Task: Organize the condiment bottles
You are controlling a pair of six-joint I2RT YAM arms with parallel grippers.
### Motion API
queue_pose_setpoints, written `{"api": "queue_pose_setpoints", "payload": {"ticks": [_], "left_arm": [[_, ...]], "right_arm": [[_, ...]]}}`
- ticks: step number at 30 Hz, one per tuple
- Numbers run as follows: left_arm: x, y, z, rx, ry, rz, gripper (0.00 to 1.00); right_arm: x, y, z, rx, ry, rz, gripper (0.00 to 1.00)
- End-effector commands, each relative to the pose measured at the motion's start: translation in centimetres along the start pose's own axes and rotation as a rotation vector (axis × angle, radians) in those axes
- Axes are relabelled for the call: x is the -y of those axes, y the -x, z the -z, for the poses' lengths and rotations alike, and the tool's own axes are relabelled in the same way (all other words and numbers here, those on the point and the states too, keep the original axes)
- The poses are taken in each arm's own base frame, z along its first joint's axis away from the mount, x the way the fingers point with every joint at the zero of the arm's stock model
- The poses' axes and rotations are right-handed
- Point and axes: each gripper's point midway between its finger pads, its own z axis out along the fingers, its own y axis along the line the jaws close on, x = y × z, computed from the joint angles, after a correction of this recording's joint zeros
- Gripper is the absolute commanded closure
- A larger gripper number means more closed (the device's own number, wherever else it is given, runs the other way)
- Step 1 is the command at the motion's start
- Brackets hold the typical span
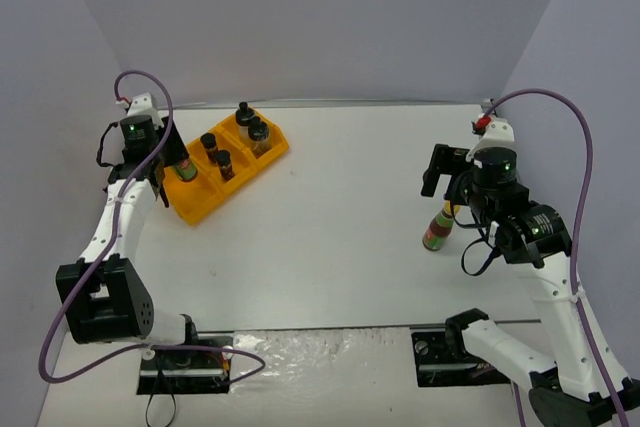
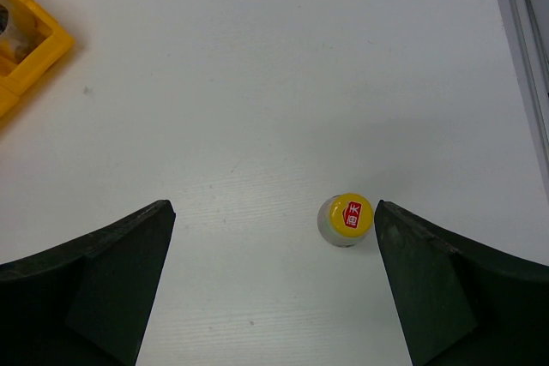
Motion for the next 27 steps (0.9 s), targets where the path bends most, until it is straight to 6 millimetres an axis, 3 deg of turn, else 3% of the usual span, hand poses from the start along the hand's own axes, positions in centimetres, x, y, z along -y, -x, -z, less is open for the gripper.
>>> {"api": "queue_pose_setpoints", "payload": {"ticks": [1,15,27], "left_arm": [[0.8,8.6,0.6,0.293,-0.027,0.045,1.0],[-3.3,7.0,-3.0,0.291,0.131,0.019,1.0],[-5.2,4.6,-5.1,0.294,0.203,0.052,1.0]], "right_arm": [[-0.5,1.6,-0.3,0.063,0.022,-0.009,0.0],[-0.4,1.6,0.0,0.09,0.032,-0.025,0.0],[-0.6,1.1,0.0,0.081,0.042,-0.025,0.0]]}}
